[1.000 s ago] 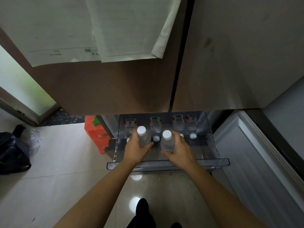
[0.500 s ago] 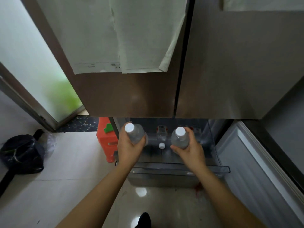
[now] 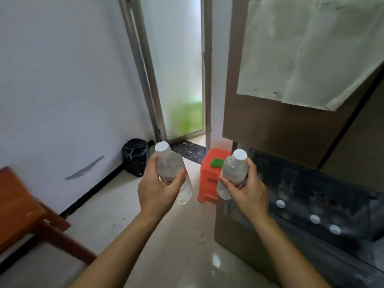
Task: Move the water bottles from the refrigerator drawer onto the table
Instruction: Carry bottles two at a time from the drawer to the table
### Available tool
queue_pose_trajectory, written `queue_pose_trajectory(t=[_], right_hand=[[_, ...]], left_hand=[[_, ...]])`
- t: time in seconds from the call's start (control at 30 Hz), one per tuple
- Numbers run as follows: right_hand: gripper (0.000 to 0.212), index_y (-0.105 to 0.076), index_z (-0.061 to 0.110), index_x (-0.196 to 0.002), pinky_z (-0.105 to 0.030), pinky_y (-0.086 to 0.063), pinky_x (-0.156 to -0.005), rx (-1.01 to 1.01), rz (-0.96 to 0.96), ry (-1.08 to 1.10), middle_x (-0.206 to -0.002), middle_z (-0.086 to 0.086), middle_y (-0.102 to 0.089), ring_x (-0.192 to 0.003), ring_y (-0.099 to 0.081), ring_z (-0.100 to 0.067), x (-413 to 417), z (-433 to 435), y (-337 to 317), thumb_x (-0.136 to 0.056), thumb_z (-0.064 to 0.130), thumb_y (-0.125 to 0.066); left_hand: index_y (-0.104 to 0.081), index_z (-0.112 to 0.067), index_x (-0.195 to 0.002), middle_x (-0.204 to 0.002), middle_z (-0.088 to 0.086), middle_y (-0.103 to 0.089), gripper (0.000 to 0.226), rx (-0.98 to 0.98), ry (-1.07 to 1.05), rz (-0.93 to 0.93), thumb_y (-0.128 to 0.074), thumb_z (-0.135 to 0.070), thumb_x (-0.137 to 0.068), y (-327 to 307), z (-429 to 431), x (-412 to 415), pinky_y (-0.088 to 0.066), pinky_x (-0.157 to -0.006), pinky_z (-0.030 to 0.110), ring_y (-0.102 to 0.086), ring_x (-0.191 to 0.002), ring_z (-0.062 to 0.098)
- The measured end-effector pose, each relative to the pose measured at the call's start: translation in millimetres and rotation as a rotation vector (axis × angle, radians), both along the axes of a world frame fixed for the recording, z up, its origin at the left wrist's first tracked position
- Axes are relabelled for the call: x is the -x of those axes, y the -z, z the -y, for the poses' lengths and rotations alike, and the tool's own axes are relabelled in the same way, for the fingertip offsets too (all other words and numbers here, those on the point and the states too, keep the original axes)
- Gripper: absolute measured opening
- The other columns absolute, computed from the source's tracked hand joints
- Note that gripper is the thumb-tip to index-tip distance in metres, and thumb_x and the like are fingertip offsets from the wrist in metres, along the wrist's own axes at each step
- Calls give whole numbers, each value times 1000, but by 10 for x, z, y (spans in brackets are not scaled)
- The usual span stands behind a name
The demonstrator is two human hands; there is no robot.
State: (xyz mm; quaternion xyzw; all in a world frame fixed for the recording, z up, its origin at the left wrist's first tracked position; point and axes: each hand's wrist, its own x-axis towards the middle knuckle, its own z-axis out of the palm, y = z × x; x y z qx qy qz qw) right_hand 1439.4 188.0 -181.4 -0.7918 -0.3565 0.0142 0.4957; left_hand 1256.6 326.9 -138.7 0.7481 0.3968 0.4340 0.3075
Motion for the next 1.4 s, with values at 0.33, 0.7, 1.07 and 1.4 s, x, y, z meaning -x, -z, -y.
queue_pose_trajectory(t=[0.33,0.7,1.07,1.4], right_hand=[[78,-44,42,-133,-37,-57,-69,88,256,-316,-98,8,-72,-83,-69,-21,2359,-1541,-171,-67,73,-72],[88,-40,40,-138,-32,-59,-68,83,276,-742,-103,7,-71,-80,-66,-12,5169,-3234,-76,-65,84,-61],[84,-37,41,-139,-24,-57,-75,58,223,-1098,-113,18,-66,-88,-61,0,7157,-4933,291,-69,72,-72],[92,-33,37,-145,-28,-58,-81,120,131,-1221,-130,10,-64,-103,-67,-11,8339,-6776,400,-69,71,-72]], left_hand=[[-48,-26,-136,-121,-6,-62,70,-47,-390,-38,-78,-47,-77,-19,-910,2801,-54,-79,36,-61,-100,15],[-47,-24,-140,-120,-10,-59,71,2,-747,-82,-79,-39,-79,62,-1642,5714,-42,-74,20,-56,-101,9],[-45,-28,-139,-123,-8,-62,74,60,-1042,-66,-80,-40,-76,487,-2700,7554,-54,-87,39,-60,-109,15],[-54,-23,-130,-118,-3,-56,64,74,-1094,-88,-83,-41,-75,402,-4489,8664,-55,-87,40,-57,-107,14]])
